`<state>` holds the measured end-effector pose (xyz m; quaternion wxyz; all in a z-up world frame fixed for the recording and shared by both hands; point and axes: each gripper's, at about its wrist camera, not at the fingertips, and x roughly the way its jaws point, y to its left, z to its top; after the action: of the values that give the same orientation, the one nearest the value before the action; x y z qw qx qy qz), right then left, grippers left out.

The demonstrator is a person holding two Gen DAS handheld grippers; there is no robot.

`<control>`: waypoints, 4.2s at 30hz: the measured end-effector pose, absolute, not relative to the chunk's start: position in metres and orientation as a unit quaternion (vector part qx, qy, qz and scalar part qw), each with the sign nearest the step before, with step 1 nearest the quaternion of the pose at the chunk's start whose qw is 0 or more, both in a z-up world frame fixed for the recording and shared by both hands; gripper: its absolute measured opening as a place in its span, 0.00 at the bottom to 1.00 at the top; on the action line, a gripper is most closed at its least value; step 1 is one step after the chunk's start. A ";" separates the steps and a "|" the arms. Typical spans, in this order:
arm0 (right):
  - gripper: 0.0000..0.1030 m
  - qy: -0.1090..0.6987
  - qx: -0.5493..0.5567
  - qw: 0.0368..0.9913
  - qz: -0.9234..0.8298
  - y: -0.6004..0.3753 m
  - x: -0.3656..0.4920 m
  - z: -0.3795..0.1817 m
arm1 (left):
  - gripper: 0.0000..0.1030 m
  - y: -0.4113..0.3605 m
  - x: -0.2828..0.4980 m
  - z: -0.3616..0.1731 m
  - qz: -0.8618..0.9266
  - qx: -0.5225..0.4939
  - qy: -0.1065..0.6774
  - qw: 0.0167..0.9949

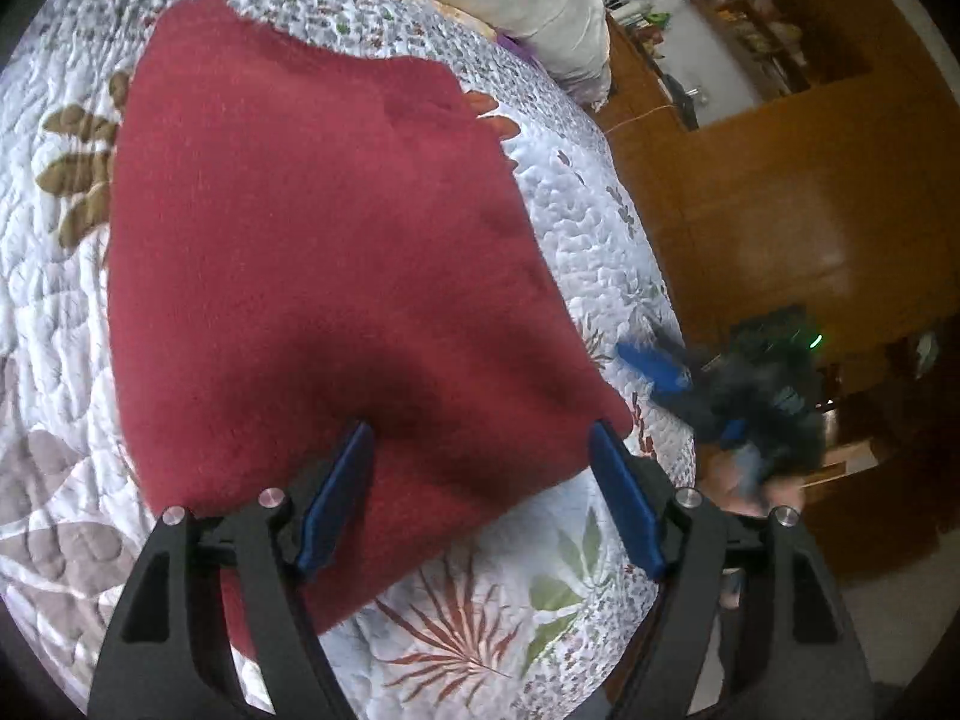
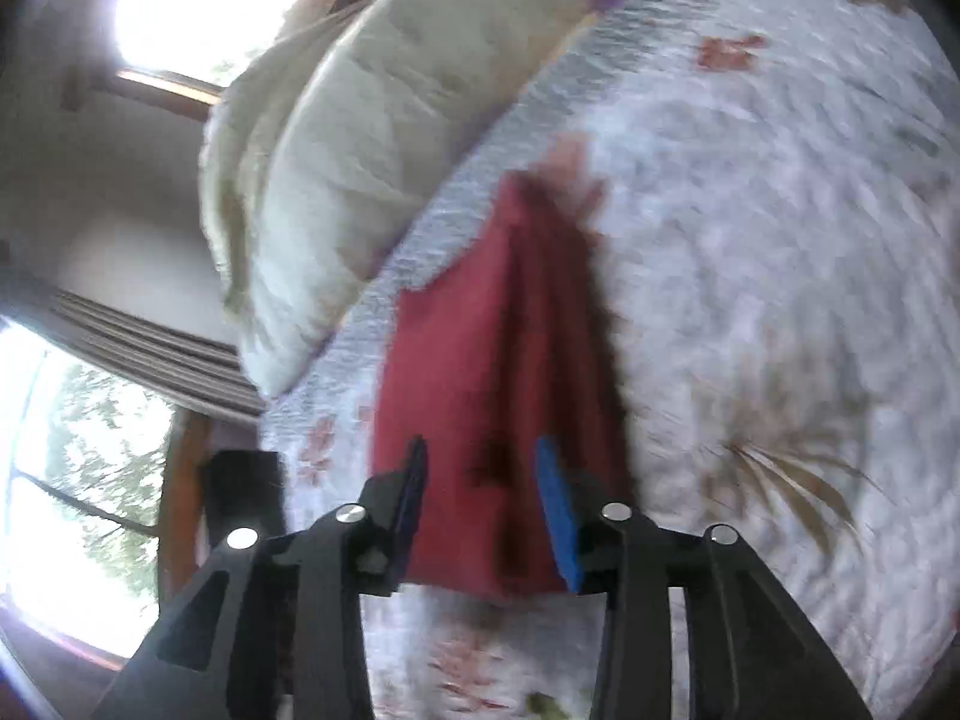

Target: Fold small clothes

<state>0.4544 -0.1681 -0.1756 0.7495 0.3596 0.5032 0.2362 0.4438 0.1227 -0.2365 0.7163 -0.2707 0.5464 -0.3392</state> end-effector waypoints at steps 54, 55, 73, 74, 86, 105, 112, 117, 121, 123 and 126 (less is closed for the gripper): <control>0.04 0.558 0.284 0.743 0.235 -0.127 0.566 -0.221 | 0.56 0.165 0.564 -0.249 -0.301 -0.291 0.555 0.719; 0.04 0.548 0.290 0.741 0.256 -0.127 0.557 -0.211 | 0.57 0.167 0.555 -0.238 -0.314 -0.292 0.540 0.724; 0.00 0.571 0.247 0.730 0.281 -0.130 0.451 -0.211 | 0.61 0.139 0.439 -0.242 -0.344 -0.207 0.562 0.723; 0.00 0.590 0.250 0.719 0.268 -0.132 0.449 -0.230 | 0.61 0.138 0.433 -0.250 -0.339 -0.208 0.568 0.720; 0.89 0.558 0.351 0.705 0.261 -0.195 0.499 -0.192 | 0.95 0.226 0.409 -0.255 -0.275 -0.348 0.532 0.721; 0.94 0.622 0.276 0.678 0.277 -0.115 0.595 -0.253 | 0.97 0.155 0.472 -0.317 -0.338 -0.407 0.562 0.636; 0.73 0.629 0.245 0.685 0.274 -0.075 0.601 -0.260 | 0.96 0.147 0.478 -0.313 -0.312 -0.394 0.594 0.628; 0.46 0.622 0.255 0.690 0.267 -0.076 0.596 -0.253 | 0.50 0.153 0.478 -0.303 -0.285 -0.352 0.625 0.636; 0.42 0.609 0.253 0.705 0.261 -0.070 0.587 -0.230 | 0.40 0.165 0.472 -0.285 -0.282 -0.342 0.618 0.649; 0.41 0.604 0.251 0.709 0.262 -0.064 0.581 -0.218 | 0.39 0.173 0.467 -0.273 -0.285 -0.344 0.612 0.653; 0.40 0.595 0.249 0.715 0.269 -0.049 0.568 -0.197 | 0.39 0.193 0.448 -0.248 -0.289 -0.339 0.600 0.664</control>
<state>0.5677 -0.0488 -0.1967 0.7152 0.2493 0.5950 0.2692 0.4480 0.1930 -0.2477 0.6641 -0.3394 0.6002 -0.2889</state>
